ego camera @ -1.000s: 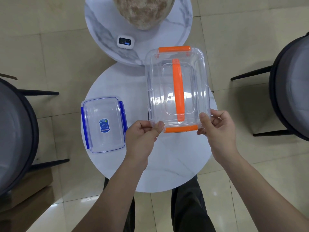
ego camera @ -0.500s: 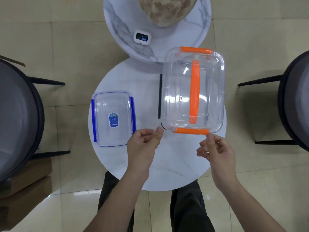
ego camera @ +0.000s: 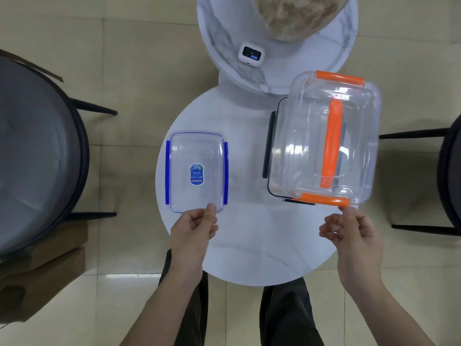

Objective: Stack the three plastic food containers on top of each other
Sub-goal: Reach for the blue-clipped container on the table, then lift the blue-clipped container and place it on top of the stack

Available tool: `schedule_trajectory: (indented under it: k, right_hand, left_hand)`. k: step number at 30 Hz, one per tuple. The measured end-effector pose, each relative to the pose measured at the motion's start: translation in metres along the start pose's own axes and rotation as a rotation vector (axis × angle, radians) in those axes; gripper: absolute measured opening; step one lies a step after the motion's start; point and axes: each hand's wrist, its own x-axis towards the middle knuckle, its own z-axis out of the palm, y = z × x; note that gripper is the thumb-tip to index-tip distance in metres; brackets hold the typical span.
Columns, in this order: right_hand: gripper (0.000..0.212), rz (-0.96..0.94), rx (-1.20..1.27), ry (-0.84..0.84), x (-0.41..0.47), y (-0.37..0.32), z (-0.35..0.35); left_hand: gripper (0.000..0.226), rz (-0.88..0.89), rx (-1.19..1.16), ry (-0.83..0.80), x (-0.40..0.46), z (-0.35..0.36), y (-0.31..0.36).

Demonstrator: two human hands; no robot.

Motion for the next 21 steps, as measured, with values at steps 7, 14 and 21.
schedule_trajectory:
  k: [7,14,21]
  right_hand:
    - [0.008,0.091,-0.084,-0.083,-0.038,0.026,0.042]
    - [0.009,0.110,-0.174,-0.218,-0.056,0.036,0.104]
    - [0.022,0.045,-0.364,-0.304,-0.044,0.046,0.150]
  left_hand:
    - [0.032,0.002,-0.017,0.031,0.022,-0.038,0.006]
    - [0.043,-0.025,-0.057,0.056,0.047,-0.074,0.009]
    - [0.026,-0.018,0.025,0.058,0.071,-0.090,0.013]
